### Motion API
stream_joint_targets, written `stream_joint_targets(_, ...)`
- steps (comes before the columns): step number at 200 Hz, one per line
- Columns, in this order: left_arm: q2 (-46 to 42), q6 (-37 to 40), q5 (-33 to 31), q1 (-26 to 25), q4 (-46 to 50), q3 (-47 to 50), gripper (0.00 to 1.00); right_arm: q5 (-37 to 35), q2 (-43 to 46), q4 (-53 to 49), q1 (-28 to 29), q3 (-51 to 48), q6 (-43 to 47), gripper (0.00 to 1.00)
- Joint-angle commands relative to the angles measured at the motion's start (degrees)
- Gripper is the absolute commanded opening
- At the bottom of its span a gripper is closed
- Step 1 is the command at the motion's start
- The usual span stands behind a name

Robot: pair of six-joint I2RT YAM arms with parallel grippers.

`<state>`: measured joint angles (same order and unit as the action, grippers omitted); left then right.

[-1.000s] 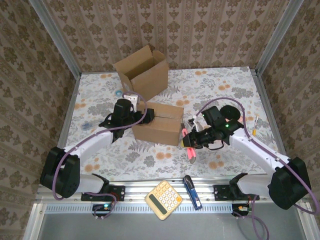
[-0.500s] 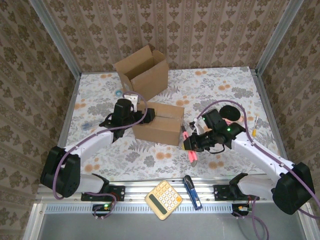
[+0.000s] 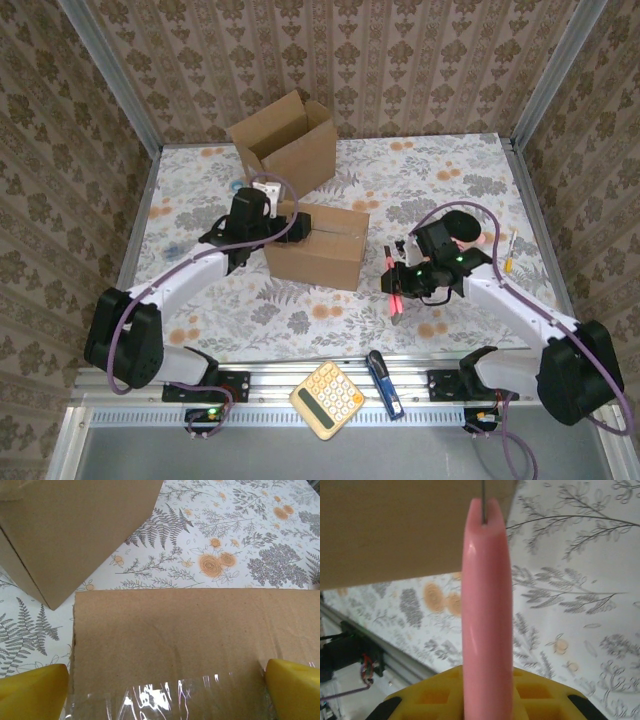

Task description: Unpack the express box

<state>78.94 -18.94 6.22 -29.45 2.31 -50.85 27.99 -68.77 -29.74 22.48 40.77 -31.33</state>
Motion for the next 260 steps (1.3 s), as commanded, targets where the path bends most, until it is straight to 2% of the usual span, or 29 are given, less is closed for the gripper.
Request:
stream_joint_targets(1, 0.60, 2.85, 0.99, 0.71, 4.80, -2.70, 1.00, -1.99, -3.25, 9.70, -1.00, -2.58, -1.85, 0.00)
stream_joint_targets(39, 0.43, 3.56, 1.73, 1.09, 5.07, -4.42, 1.00, -0.45, -10.15, 19.22, -2.16, -5.41, -3.60, 0.00)
stream_joint_targets(78, -0.05, 3.69, 2.58, 1.50, 4.83, -4.86, 1.00, 0.23, -15.52, 23.71, -2.99, -6.83, -4.27, 0.00)
stream_joint_targets(130, -2.21, 3.30, 3.83, 1.76, 4.44, -6.01, 1.00, -0.63, -17.01, 24.11, -4.22, -8.58, -4.35, 0.00)
stream_joint_targets(191, -7.91, 2.98, 4.14, 1.78, 9.14, -8.56, 1.00, -4.30, -18.44, 18.45, -5.22, -8.93, -5.04, 0.00)
stream_joint_targets(260, -21.41, 0.16, 3.49, 1.63, 23.13, -6.00, 1.00, -4.92, -18.11, 18.34, -7.32, -11.15, -7.85, 0.54)
